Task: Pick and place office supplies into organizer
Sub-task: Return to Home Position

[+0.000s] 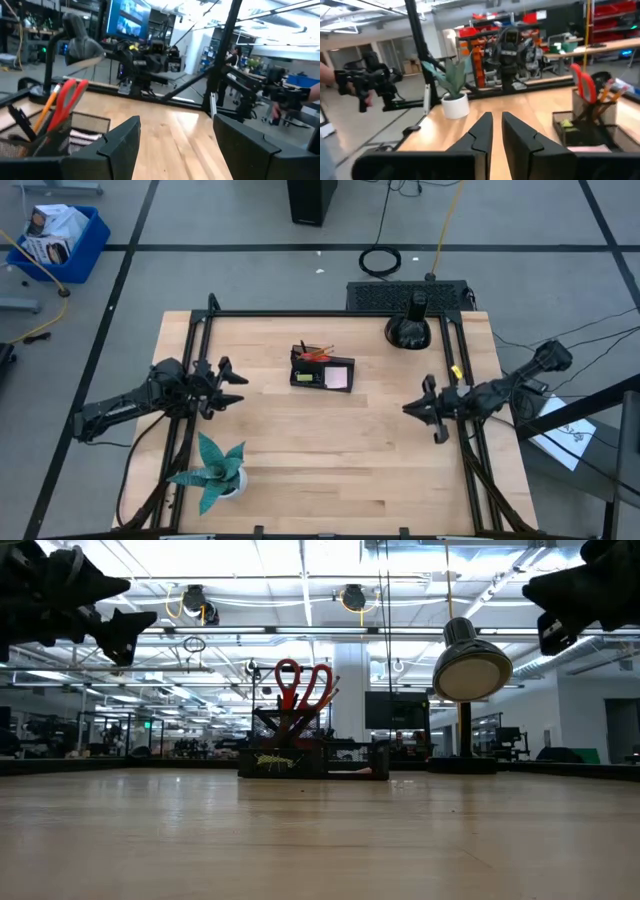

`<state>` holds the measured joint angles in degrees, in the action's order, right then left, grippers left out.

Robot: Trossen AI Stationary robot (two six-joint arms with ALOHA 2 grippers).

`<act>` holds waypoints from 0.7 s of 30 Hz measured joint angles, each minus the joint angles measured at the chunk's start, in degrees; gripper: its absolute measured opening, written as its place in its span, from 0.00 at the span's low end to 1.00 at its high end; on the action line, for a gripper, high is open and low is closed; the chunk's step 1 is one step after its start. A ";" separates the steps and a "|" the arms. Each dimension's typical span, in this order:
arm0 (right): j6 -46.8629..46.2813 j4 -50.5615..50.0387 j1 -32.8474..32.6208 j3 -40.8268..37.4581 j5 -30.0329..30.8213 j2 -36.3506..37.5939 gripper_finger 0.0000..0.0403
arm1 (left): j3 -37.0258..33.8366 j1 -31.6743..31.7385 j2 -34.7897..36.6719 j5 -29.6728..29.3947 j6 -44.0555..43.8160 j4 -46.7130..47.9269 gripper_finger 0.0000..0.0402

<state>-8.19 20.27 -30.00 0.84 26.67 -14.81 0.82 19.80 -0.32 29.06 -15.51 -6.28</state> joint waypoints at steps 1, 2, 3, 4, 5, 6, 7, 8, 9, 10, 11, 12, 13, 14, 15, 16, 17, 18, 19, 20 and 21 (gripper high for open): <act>0.48 0.04 0.60 0.01 -0.31 0.10 0.08 | -0.02 0.04 0.00 0.23 -0.36 0.43 0.64; 1.26 -0.06 1.30 0.00 -1.22 0.12 0.08 | -0.02 0.06 -0.02 0.56 -0.61 0.68 0.64; 1.70 -0.79 1.75 0.02 -1.38 0.44 0.08 | -0.02 0.06 -0.02 1.19 -0.48 0.72 0.64; 1.85 -1.05 2.19 0.01 -1.62 0.81 0.08 | -0.02 0.06 -0.02 1.96 -0.02 0.66 0.64; 2.19 -1.11 2.67 0.00 -2.60 1.16 0.08 | -0.02 0.04 -0.02 2.53 0.32 0.69 0.64; 3.00 -1.26 3.22 0.00 -3.99 1.46 0.08 | -0.02 0.03 -0.02 2.56 0.50 0.74 0.64; 3.64 -1.20 3.94 0.00 -5.21 1.69 0.08 | -0.02 0.06 -0.02 2.41 0.69 0.68 0.64; 3.67 -1.47 4.76 0.00 -5.87 1.84 0.08 | -0.02 0.06 -0.02 2.19 1.45 0.65 0.64; 3.49 -2.23 5.73 0.00 -5.93 2.13 0.08 | -0.02 0.06 -0.02 1.98 2.67 0.74 0.64; 3.88 -2.76 6.78 0.00 -5.85 2.48 0.08 | -0.02 0.06 -0.02 1.93 4.06 0.80 0.64; 5.10 -2.99 7.80 0.00 -5.95 2.78 0.08 | -0.02 0.06 -0.02 1.77 5.29 0.71 0.64; 6.40 -3.19 8.77 0.00 -5.96 2.93 0.08 | -0.02 0.06 -0.02 1.44 6.02 0.57 0.64; 6.84 -4.23 9.82 0.00 -5.96 3.04 0.08 | -0.02 0.06 -0.02 1.00 6.40 0.57 0.64; 6.75 -6.01 10.93 0.00 -6.21 3.11 0.08 | -0.02 0.06 -0.02 0.83 6.50 0.60 0.64; 6.15 -7.40 11.90 0.00 -7.37 3.25 0.08 | -0.02 0.06 -0.02 0.77 6.60 0.60 0.64; 6.08 -8.03 12.55 0.00 -9.83 3.32 0.08 | -0.02 0.06 -0.02 0.76 6.63 0.58 0.64; 6.84 -8.34 13.08 0.00 -13.02 3.36 0.08 | -0.02 0.06 -0.02 0.76 6.62 0.57 0.64; 8.30 -8.50 13.35 0.00 -15.90 3.34 0.08 | -0.02 0.06 -0.02 0.76 6.57 0.59 0.64; 9.92 -8.87 13.49 0.00 -17.97 3.30 0.08 | -0.02 0.06 -0.02 0.72 6.36 0.59 0.64; 11.24 -9.25 13.54 0.00 -19.12 3.26 0.08 | -0.02 0.06 -0.02 0.71 6.11 0.70 0.64; 12.08 -9.16 13.54 0.00 -19.19 3.26 0.08 | -0.02 0.06 -0.02 0.69 5.67 0.87 0.64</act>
<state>3.89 11.11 -16.47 0.84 7.47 -11.55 0.80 19.86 -0.34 29.76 -9.85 -5.41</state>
